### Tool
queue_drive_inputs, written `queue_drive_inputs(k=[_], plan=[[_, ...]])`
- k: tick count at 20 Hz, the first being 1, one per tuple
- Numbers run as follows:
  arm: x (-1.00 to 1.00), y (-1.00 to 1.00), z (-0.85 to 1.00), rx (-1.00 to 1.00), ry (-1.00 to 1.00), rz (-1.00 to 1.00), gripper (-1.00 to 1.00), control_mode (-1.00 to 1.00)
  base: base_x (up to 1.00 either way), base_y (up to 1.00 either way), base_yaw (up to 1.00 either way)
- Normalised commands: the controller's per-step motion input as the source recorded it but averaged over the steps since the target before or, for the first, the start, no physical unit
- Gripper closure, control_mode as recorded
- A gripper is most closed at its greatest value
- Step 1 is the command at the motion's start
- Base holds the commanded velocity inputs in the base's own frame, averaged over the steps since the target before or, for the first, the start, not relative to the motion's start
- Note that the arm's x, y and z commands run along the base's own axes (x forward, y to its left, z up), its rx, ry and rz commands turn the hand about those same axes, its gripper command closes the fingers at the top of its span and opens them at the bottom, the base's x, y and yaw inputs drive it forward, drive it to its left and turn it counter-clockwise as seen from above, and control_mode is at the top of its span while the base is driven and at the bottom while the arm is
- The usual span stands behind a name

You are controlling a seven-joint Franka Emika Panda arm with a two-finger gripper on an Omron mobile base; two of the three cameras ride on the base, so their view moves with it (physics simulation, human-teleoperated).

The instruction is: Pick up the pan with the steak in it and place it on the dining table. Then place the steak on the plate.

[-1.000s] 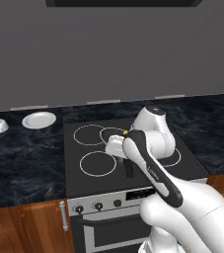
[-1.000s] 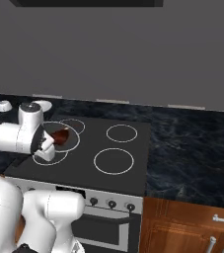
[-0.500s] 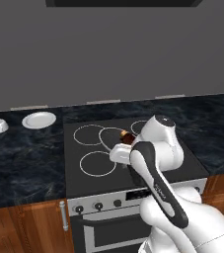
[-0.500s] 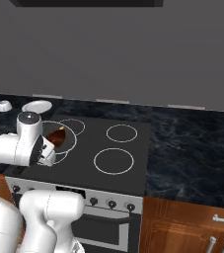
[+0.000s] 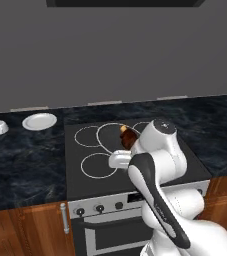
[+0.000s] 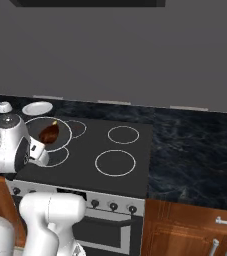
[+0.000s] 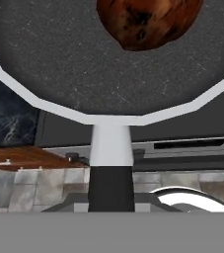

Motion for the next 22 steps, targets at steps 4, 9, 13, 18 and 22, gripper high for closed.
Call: queue_drive_inputs(k=[4,9,13,18,22], plan=[[0.00,0.00,0.00,0.00,0.00,0.00,1.00,1.00,-0.85,-0.02,0.00],[0.00,0.00,0.00,0.00,0.00,0.00,1.00,1.00,-1.00,0.00,0.00],[0.00,0.00,0.00,0.00,0.00,0.00,1.00,1.00,-0.38,-0.14,-0.22],[0.00,0.00,0.00,0.00,0.00,0.00,1.00,1.00,0.02,-0.01,-0.49],[0.00,0.00,0.00,0.00,0.00,0.00,1.00,1.00,0.00,0.00,-0.50]])
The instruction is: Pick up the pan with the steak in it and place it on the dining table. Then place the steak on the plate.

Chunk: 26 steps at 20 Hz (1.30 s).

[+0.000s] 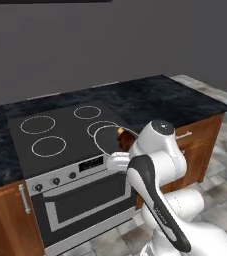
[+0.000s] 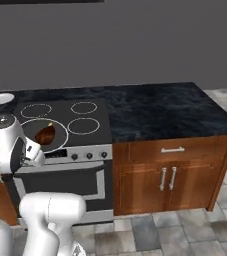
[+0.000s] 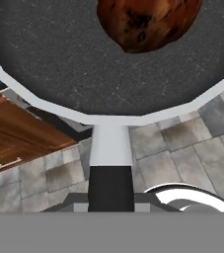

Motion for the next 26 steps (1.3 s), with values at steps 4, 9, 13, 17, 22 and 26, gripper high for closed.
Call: queue_drive_inputs(k=[4,9,13,17,22,26], plan=[[0.00,0.00,0.00,0.00,0.00,0.00,1.00,1.00,0.00,0.00,-0.50],[0.00,0.00,0.00,0.00,0.00,0.00,1.00,1.00,0.00,0.00,-0.50],[0.00,0.00,0.00,0.00,0.00,0.00,1.00,1.00,0.00,0.00,-0.50],[0.00,0.00,0.00,0.00,0.00,0.00,1.00,1.00,0.00,0.01,-0.50],[0.00,0.00,0.00,0.00,0.00,0.00,1.00,1.00,0.00,0.01,-0.50],[0.00,0.00,0.00,0.00,0.00,0.00,1.00,1.00,0.00,0.01,-0.50]])
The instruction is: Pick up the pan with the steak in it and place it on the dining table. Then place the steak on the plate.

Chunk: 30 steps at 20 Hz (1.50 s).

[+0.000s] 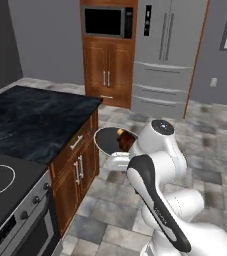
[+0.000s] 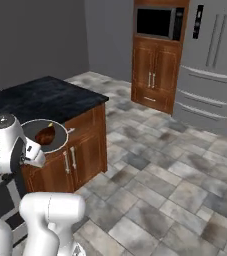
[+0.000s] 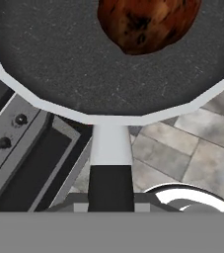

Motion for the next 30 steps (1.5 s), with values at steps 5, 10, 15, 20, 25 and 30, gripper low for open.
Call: queue_drive_inputs(k=[5,10,15,20,25,30], plan=[[0.00,0.00,0.00,0.00,0.00,0.00,1.00,1.00,0.00,0.01,-0.50],[0.00,0.00,0.00,0.00,0.00,0.00,1.00,1.00,0.00,0.01,-0.50],[0.00,0.00,0.00,0.00,0.00,0.00,1.00,1.00,0.00,0.01,-0.50],[0.00,0.00,0.00,0.00,0.00,0.00,1.00,1.00,0.00,0.03,-0.50],[0.00,0.00,0.00,0.00,0.00,0.00,1.00,1.00,0.00,0.05,-0.50],[0.00,0.00,0.00,0.00,0.00,0.00,1.00,1.00,0.00,0.07,-0.50]])
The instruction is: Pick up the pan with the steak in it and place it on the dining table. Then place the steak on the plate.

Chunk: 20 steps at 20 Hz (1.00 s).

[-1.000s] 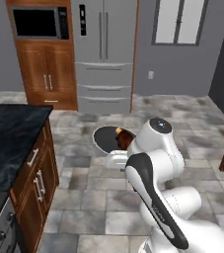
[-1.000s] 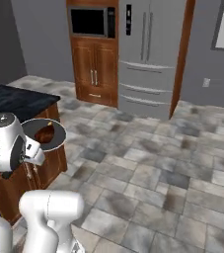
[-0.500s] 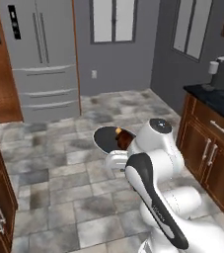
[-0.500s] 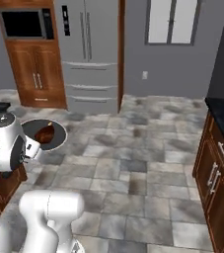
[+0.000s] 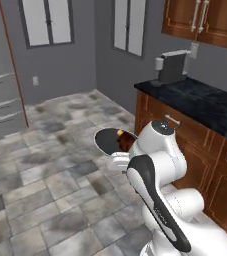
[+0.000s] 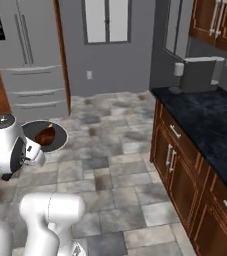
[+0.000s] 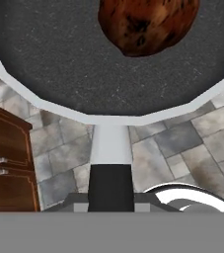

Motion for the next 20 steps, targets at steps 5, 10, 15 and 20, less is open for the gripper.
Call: queue_drive_inputs(k=[5,10,15,20], plan=[[0.00,0.00,0.00,0.00,0.00,0.00,1.00,1.00,0.00,0.08,-0.50],[0.00,0.00,0.00,0.00,0.00,0.00,1.00,1.00,0.00,0.09,-0.50],[0.00,0.00,0.00,0.00,0.00,0.00,1.00,1.00,0.00,0.09,-0.50],[0.00,0.00,0.00,0.00,0.00,0.00,1.00,1.00,0.00,0.09,-0.50]])
